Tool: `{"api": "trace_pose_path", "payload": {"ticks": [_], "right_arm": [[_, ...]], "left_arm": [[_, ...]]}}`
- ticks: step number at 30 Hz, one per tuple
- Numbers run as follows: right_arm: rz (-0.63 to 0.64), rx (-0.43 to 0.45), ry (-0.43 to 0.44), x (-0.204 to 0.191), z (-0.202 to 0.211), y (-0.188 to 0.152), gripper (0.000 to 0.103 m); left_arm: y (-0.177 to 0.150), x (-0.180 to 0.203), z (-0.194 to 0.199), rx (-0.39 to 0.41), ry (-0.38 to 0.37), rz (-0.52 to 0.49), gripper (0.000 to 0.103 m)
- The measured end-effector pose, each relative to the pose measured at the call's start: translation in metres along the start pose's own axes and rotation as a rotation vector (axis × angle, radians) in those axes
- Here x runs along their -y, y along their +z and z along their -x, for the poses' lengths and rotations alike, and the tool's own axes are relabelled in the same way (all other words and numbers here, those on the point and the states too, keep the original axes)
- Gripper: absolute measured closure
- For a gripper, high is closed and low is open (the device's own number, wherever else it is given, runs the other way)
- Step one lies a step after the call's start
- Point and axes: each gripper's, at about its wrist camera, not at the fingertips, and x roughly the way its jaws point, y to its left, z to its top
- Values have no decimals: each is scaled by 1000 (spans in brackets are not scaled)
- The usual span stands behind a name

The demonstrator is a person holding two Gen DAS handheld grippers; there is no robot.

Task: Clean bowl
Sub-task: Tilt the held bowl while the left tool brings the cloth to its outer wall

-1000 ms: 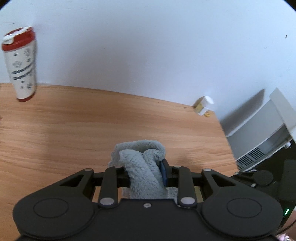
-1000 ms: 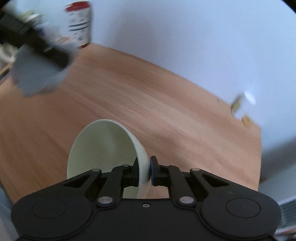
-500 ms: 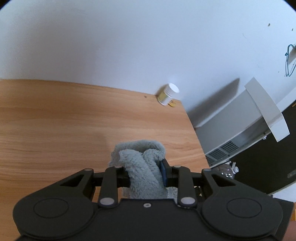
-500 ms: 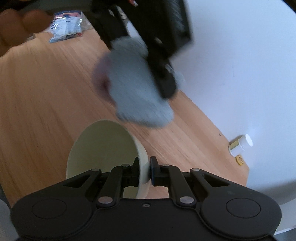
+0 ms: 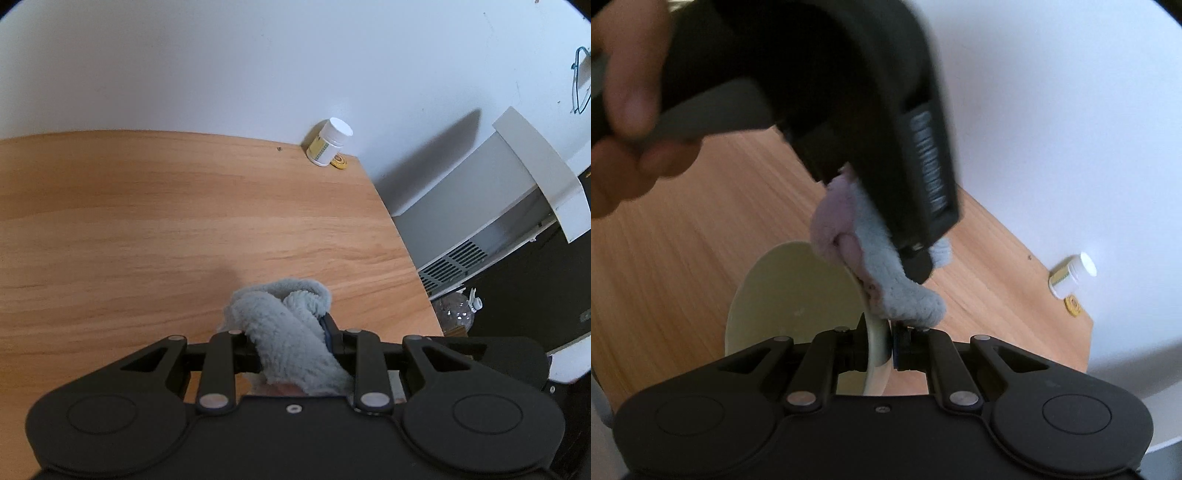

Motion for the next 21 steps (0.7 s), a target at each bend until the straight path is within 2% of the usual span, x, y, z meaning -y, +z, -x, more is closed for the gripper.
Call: {"api": "trace_pose_path", "payload": {"ticks": [5,11,14,18,21], "right_arm": [[-93,-10,30,10,1,-2,90],[-299,-43,102,35,-2,-5,88],[-403,-46,163,47,-2,-9,88],[-462,-10,187,55,5,-7,87],[-367,41,136,54,18,3,87]], "left_arm": [[-4,-5,2,7,23,-1,76],[-8,-25,8,9,31,85,76],[-8,-29,17,40,-13,118,76],[3,-29,31,63,-70,162,76],[15,-24,42,72,-127,175,76]]}}
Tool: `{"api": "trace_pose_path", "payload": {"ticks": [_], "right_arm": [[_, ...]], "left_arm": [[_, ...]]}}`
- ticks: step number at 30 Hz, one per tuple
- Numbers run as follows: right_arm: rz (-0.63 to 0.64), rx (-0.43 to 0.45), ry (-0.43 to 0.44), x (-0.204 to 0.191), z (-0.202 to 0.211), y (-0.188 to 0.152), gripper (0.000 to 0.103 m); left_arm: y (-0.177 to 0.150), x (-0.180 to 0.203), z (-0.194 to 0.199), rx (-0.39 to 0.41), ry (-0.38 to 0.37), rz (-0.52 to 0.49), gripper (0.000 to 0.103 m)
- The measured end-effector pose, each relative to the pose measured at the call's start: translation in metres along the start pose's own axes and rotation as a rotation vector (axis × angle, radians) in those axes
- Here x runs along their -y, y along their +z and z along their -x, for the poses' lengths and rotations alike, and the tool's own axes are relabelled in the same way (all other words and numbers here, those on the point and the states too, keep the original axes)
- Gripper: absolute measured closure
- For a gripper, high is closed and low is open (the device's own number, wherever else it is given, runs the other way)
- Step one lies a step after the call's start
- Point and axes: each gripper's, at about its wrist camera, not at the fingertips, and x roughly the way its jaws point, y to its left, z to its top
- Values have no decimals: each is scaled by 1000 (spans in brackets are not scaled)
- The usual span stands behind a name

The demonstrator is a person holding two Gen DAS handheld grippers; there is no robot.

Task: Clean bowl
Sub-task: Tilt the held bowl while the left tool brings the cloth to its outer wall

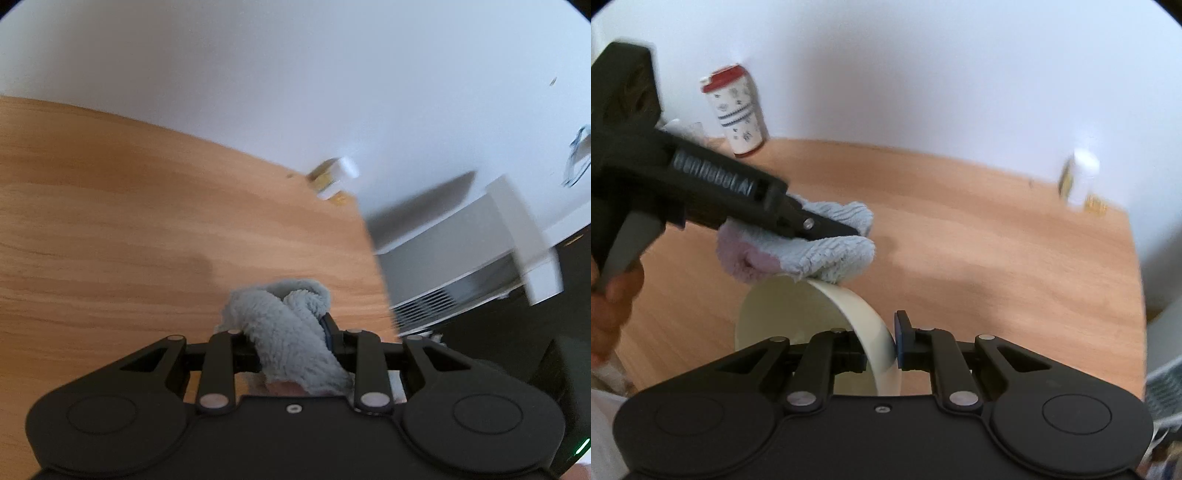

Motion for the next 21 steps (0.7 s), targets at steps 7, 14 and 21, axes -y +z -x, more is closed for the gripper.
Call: {"api": "trace_pose_path", "payload": {"ticks": [7,14,21], "right_arm": [[86,76,-2,-6,20,22,86],[74,88,-18,-2,23,25,84],[-42,74,-7,15,25,21,82]], "left_arm": [[13,22,11,47,-2,-55,75],[8,5,16,72,61,-49,75],[-3,-26,14,57,89,58,75]]}}
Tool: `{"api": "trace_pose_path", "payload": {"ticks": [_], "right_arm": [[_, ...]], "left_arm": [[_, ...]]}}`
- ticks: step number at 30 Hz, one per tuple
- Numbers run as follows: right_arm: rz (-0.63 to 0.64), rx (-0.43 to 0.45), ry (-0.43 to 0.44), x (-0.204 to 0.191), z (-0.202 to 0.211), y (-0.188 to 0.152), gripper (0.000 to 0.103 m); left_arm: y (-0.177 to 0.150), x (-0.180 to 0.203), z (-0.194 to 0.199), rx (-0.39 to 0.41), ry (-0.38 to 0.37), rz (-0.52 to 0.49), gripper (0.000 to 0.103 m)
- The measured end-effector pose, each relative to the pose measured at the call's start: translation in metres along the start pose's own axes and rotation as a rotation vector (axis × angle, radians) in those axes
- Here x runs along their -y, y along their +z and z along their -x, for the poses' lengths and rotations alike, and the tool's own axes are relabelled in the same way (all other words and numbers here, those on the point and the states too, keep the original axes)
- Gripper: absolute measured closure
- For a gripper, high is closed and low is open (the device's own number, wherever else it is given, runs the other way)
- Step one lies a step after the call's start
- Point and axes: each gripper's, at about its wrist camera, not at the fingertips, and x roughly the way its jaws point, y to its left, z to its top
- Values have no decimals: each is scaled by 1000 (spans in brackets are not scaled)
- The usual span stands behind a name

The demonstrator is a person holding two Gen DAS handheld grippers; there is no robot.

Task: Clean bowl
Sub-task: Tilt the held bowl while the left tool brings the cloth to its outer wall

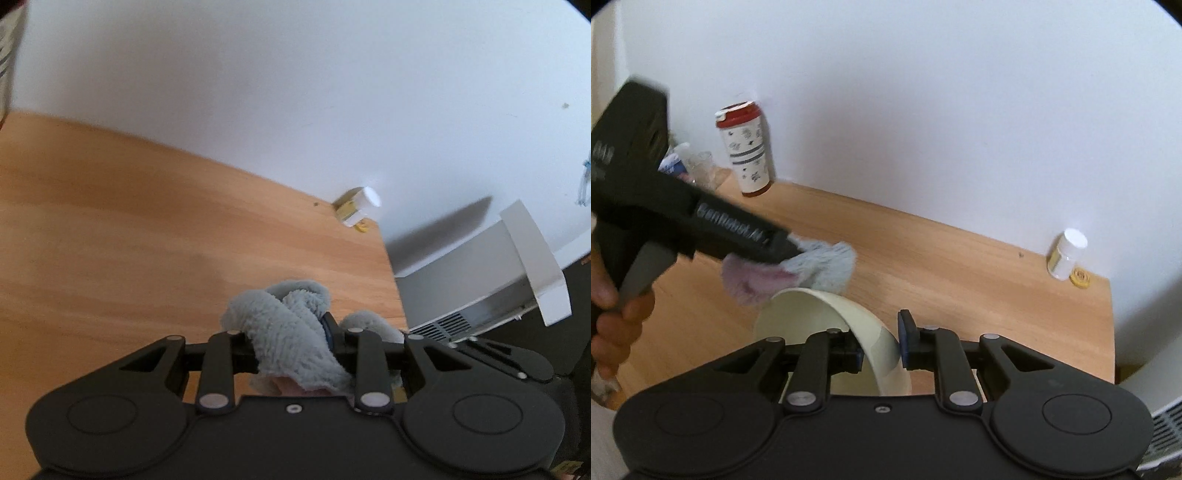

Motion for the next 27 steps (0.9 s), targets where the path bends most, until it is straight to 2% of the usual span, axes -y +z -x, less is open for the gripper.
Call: {"api": "trace_pose_path", "payload": {"ticks": [6,11,16,21,27], "right_arm": [[-4,-7,13,4,-4,7,82],[42,-12,21,-10,6,3,82],[95,-16,41,-28,2,6,83],[108,-15,37,-37,-5,8,83],[100,-17,25,-36,-1,5,83]], "left_arm": [[4,1,-1,7,-29,41,76],[9,15,-6,-5,-65,21,76],[9,35,-12,-22,-87,-45,76],[6,29,-11,-18,-71,-42,75],[0,6,-13,-15,-36,33,75]]}}
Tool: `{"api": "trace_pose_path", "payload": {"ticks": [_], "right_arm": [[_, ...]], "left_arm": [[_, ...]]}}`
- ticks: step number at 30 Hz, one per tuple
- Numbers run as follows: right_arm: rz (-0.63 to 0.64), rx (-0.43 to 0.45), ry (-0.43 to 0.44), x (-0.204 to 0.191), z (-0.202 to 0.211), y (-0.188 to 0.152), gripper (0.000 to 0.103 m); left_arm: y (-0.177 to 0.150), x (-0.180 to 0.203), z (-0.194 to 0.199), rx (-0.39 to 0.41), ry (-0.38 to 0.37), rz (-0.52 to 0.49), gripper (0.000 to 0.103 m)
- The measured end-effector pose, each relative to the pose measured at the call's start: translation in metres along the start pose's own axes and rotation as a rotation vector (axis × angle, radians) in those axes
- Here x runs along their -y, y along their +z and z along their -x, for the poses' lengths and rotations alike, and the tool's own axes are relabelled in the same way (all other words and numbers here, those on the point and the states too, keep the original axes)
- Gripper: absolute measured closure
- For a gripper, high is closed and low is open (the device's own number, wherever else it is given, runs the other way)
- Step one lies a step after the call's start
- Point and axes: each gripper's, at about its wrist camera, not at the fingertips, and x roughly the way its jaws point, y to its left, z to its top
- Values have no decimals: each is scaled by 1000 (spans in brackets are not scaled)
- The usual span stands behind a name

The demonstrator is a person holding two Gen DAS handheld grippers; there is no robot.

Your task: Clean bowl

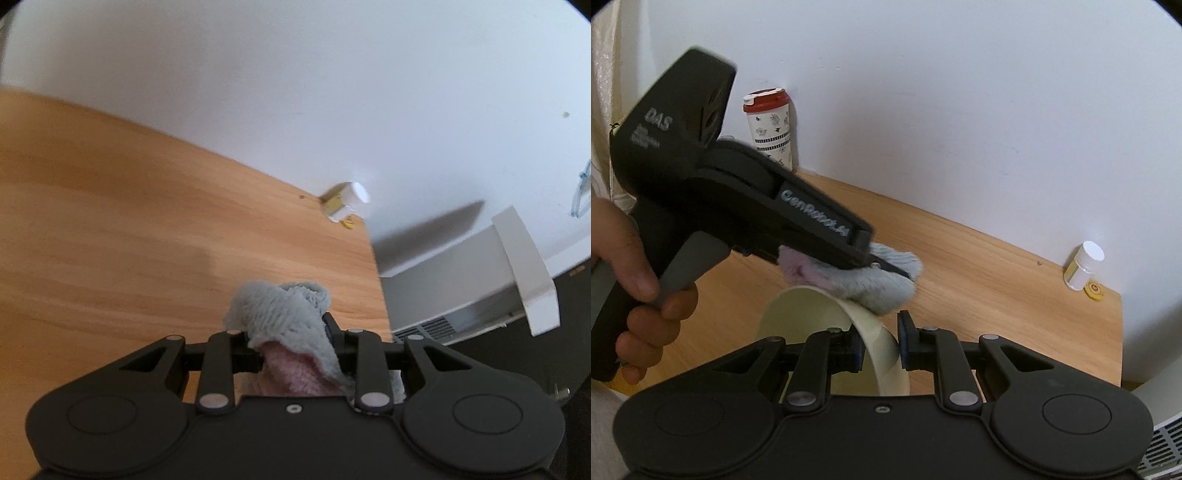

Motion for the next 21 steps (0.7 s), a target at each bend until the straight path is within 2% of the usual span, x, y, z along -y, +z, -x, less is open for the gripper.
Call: {"api": "trace_pose_path", "payload": {"ticks": [12,16,21], "right_arm": [[-7,-9,-8,-3,8,-3,83],[15,-13,-4,-6,8,-3,83],[56,-17,2,-12,8,-2,84]], "left_arm": [[-7,-22,-12,-46,65,43,75],[-6,-25,-10,-71,36,80,77],[-3,-10,-12,-76,-17,80,77]]}}
